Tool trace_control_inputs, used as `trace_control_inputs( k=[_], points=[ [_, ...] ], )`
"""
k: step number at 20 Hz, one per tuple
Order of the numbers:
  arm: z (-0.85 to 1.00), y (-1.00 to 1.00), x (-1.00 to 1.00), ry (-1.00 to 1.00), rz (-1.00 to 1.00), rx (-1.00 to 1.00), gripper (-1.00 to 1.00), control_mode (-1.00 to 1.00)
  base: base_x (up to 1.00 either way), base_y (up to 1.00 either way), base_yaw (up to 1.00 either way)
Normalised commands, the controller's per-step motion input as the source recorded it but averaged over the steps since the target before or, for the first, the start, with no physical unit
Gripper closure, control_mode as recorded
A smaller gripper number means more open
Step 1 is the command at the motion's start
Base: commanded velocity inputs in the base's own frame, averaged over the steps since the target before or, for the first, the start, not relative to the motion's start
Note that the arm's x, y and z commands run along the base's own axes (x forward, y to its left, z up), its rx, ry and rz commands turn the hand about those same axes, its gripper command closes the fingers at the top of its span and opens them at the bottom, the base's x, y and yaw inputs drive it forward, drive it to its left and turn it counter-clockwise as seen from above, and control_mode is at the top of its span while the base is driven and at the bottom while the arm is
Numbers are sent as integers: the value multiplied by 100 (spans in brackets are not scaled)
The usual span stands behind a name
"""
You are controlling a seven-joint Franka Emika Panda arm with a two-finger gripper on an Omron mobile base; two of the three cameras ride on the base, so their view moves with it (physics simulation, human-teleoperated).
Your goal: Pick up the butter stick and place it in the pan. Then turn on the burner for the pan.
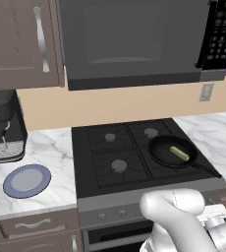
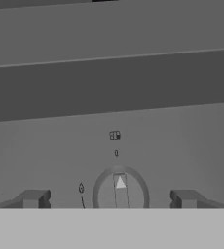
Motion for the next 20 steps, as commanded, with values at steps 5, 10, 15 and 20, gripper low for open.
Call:
trace_control_inputs(
  k=[5, 10, 15, 20],
  points=[
    [-2, 0, 9, 0, 0, 0, -100, -100, 0, 0, 0],
    [0, 0, 8, 0, 0, 0, -100, -100, 0, 0, 0],
    [0, 0, 7, 0, 0, 0, -100, -100, 0, 0, 0],
    [0, 0, 6, 0, 0, 0, -100, -100, 0, 0, 0]
  ],
)
